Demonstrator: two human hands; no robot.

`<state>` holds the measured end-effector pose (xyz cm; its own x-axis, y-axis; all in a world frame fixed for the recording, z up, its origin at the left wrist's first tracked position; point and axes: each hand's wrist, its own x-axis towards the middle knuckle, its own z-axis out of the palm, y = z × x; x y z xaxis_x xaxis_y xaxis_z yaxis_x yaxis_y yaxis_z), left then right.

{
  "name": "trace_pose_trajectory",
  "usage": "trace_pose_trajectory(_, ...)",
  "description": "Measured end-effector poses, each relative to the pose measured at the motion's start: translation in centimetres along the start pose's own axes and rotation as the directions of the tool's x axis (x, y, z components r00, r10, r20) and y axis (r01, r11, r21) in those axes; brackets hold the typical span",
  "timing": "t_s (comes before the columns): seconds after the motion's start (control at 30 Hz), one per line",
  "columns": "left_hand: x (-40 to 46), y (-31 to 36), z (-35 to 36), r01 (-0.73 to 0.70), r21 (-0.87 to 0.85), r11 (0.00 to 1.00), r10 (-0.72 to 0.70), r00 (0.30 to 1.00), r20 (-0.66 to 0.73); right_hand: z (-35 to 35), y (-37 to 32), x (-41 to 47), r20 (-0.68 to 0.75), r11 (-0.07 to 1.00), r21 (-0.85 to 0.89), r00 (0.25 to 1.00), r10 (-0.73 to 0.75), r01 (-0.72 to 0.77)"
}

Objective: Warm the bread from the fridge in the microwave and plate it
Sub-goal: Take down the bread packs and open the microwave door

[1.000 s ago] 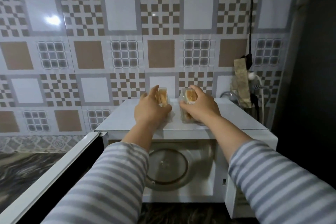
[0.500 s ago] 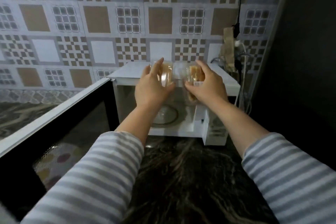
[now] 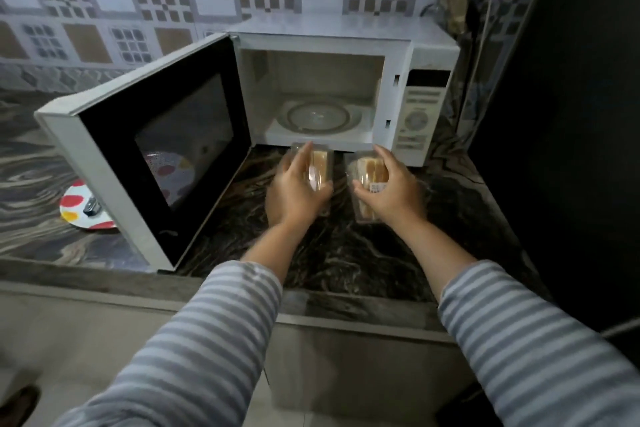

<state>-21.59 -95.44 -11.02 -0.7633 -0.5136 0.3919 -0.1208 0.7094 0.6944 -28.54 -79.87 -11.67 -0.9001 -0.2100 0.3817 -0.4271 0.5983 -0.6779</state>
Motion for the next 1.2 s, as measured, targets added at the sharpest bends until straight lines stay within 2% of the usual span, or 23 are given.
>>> trace_pose_trajectory(0.2,-2.1,-4.0,2.0,0.069,0.048,0.996,-0.073,0.995,0.070,2.5,3.1,-2.6,0.085,0.995,-0.024,0.992,0.096,-0.095)
trace_pose_trajectory(0.37,-2.3,-5.9,2.8,0.058,0.042,0.997,-0.062,0.994,0.086,3.6,4.1,-2.5,0.064,0.994,-0.026,0.992,0.111,-0.110)
trace_pose_trajectory(0.5,-2.2,-6.3,2.7,0.046,0.062,0.997,-0.053,0.991,0.122,3.5,4.4,-2.5,0.112,0.995,-0.041,0.990,0.090,-0.085)
trace_pose_trajectory(0.57,-2.3,-6.5,2.3,0.023,-0.008,1.000,-0.021,0.987,0.156,3.2,4.2,-2.4,0.174,0.988,-0.106,0.976,0.129,-0.112)
trace_pose_trajectory(0.63,-2.4,-7.0,1.4,0.004,-0.134,0.991,0.018,0.986,0.165,2.8,3.5,-2.6,0.198,0.957,-0.269,0.966,0.164,-0.108)
trace_pose_trajectory(0.67,-2.5,-7.5,0.8,0.000,-0.166,0.986,0.029,0.985,0.170,2.6,2.9,-2.9,0.182,0.940,-0.335,0.975,0.125,-0.058)
trace_pose_trajectory(0.73,-3.0,-8.9,-0.5,-0.005,-0.163,0.987,0.040,0.976,0.213,2.6,1.4,-3.7,0.131,0.920,-0.371,0.988,-0.083,0.127)
trace_pose_trajectory(0.8,-3.8,-10.1,-1.8,-0.024,-0.110,0.994,0.054,0.957,0.285,3.3,-0.2,-4.7,0.090,0.899,-0.302,0.948,-0.304,0.317)
trace_pose_trajectory(0.83,-4.2,-10.7,-2.3,-0.033,-0.076,0.997,0.056,0.946,0.320,3.9,-0.7,-5.2,0.087,0.899,-0.232,0.928,-0.362,0.372)
trace_pose_trajectory(0.9,-4.8,-11.1,-2.8,-0.060,-0.004,0.998,0.057,0.929,0.367,5.0,-1.8,-6.3,0.168,0.915,-0.084,0.910,-0.378,0.395)
trace_pose_trajectory(0.97,-5.2,-11.2,-3.0,-0.091,0.078,0.993,0.053,0.919,0.391,5.9,-2.2,-7.1,0.224,0.915,-0.018,0.893,-0.390,0.403)
trace_pose_trajectory(1.1,-5.3,-12.4,-2.4,-0.240,0.197,0.951,0.139,0.897,0.421,7.4,-1.9,-7.8,0.286,0.912,0.054,0.869,-0.403,0.406)
trace_pose_trajectory(1.2,-5.1,-13.2,-1.8,-0.255,0.222,0.941,0.150,0.903,0.403,8.3,-1.4,-8.0,0.269,0.898,0.042,0.861,-0.432,0.437)
